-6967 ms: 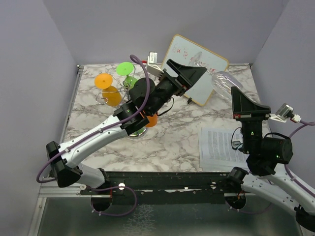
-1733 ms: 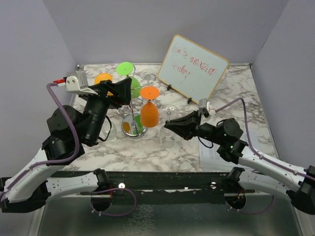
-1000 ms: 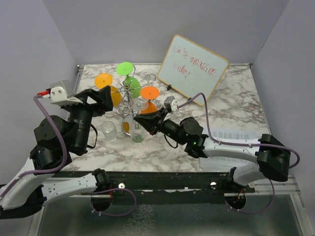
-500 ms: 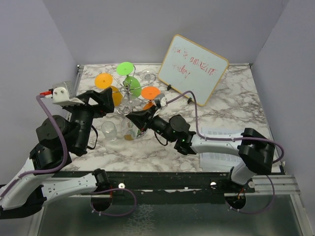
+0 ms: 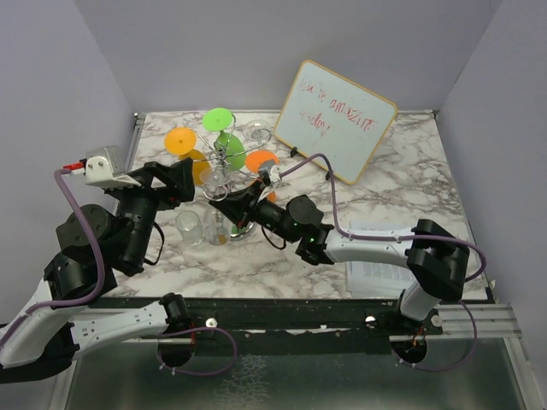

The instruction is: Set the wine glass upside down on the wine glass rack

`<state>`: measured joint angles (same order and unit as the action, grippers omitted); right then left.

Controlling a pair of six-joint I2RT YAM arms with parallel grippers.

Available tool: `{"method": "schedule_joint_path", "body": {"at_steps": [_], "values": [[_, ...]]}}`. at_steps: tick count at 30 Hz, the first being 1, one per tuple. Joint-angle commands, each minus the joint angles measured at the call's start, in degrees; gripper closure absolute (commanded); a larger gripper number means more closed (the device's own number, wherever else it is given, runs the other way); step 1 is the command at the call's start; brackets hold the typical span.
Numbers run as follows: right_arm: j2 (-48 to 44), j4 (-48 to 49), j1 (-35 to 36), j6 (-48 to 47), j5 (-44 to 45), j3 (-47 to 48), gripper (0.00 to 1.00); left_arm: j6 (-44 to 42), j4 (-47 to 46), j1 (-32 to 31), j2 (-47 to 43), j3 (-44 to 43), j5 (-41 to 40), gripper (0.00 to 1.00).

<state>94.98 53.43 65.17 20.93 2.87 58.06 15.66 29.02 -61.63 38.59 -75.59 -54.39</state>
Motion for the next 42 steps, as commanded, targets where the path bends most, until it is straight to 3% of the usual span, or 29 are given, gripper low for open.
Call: {"method": "schedule_joint_path", "body": {"at_steps": [1, 8, 15, 24, 30, 37, 42], "values": [[0.82, 2.54, 0.4, -0.77, -6.54, 2.1, 0.99, 0.95, 1.71, -0.25, -0.53, -0.51, 1.4, 0.17], [0.29, 5.54, 0.4, -1.89, -13.27, 0.21, 0.99, 1.63, 3.0, -0.21, -1.46, -0.46, 1.11, 0.17], [-1.3, 7.98, 0.4, -2.1, -14.35, -2.38, 0.99, 3.01, 4.8, -0.23, -3.37, 0.33, 0.15, 0.17], [-3.12, 11.11, 0.4, -1.18, -7.19, -6.45, 0.99, 5.17, 7.79, -0.25, -5.44, 1.51, -1.17, 0.17], [-2.94, 8.29, 0.4, -1.89, -4.68, -6.08, 0.98, 8.55, 11.81, -0.25, -7.45, 3.88, -2.63, 0.16], [-1.36, 7.43, 0.4, -3.26, -1.91, -7.08, 0.79, 14.43, 17.2, -0.25, -11.62, 5.98, -2.39, 0.16], [-0.68, 8.0, 0.4, -3.44, -0.62, -8.18, 0.52, 16.99, 21.35, -0.25, -13.11, 5.61, -1.95, 0.16]]}}
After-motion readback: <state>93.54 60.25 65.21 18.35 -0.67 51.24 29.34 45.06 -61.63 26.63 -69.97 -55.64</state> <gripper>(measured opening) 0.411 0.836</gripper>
